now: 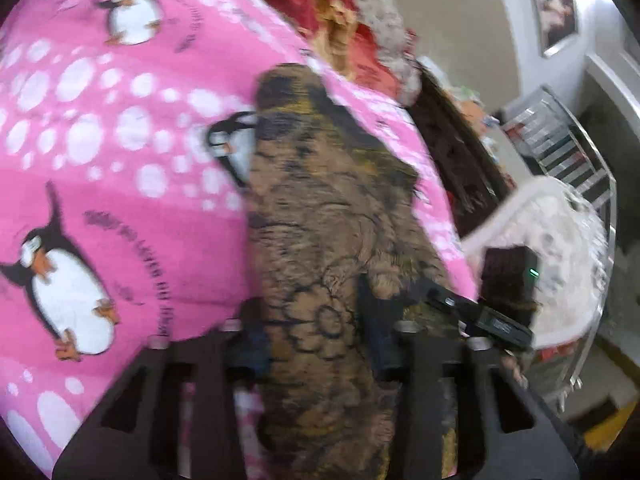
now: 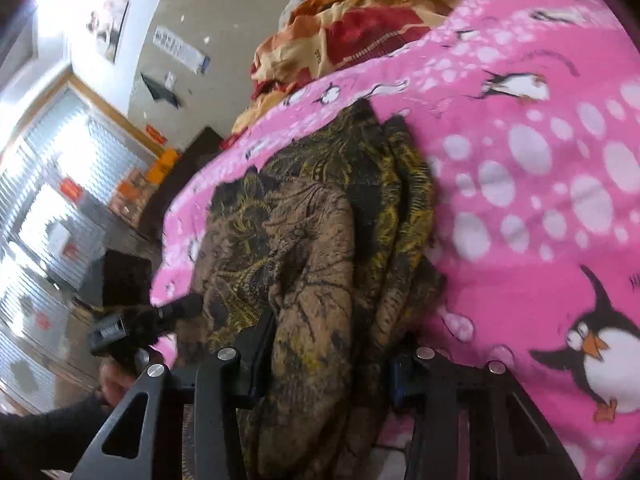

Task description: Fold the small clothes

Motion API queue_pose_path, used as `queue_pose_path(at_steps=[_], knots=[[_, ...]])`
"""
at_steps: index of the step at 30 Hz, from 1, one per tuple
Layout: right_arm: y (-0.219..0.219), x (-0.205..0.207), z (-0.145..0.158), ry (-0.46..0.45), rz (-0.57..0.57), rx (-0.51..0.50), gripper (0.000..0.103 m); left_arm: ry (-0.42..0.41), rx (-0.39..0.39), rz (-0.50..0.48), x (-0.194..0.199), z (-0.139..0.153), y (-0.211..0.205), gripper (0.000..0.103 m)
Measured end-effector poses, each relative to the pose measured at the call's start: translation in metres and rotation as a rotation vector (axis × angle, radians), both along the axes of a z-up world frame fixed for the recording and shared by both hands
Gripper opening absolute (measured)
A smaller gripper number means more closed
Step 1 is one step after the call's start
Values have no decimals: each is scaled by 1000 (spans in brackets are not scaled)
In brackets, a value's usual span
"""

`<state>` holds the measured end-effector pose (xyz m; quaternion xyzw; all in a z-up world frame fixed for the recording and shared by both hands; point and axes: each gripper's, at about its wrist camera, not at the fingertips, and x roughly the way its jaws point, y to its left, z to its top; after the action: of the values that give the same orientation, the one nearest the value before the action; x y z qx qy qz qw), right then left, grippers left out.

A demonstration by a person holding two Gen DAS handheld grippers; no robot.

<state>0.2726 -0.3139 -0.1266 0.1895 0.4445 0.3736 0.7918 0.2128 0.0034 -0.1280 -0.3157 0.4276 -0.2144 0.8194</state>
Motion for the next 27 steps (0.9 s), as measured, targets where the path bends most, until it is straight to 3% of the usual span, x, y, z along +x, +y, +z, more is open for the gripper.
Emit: queue_pose_path(at_steps=[2,5,8,11,14,19,22,25,27], knots=[[-1,0,0,6,-19,-5,35,0,23,42,-4,5,0,14],[4,-2,3,80,-65,-3,26,-49,125,55,-14,27,-11,11],[7,0,8,168,-125,27,25,-71,124,39,-22,45,-5,11],[23,-6,10,217,-117,102,23,-82,154,60,-30,56,24,11],[61,-12,8,229,-60,113,23,-77,174,98,-39,58,61,11],[129,-17,7,201,6,142,23,-54,183,165,-57,43,120,11],[145,-19,7,141,6,75,23,-3,194,165,-54,23,129,19],[138,-20,4,167,-21,80,23,15,258,168,-51,20,119,37],[130,-23,11,195,-28,63,27,-4,286,177,-56,27,122,39]])
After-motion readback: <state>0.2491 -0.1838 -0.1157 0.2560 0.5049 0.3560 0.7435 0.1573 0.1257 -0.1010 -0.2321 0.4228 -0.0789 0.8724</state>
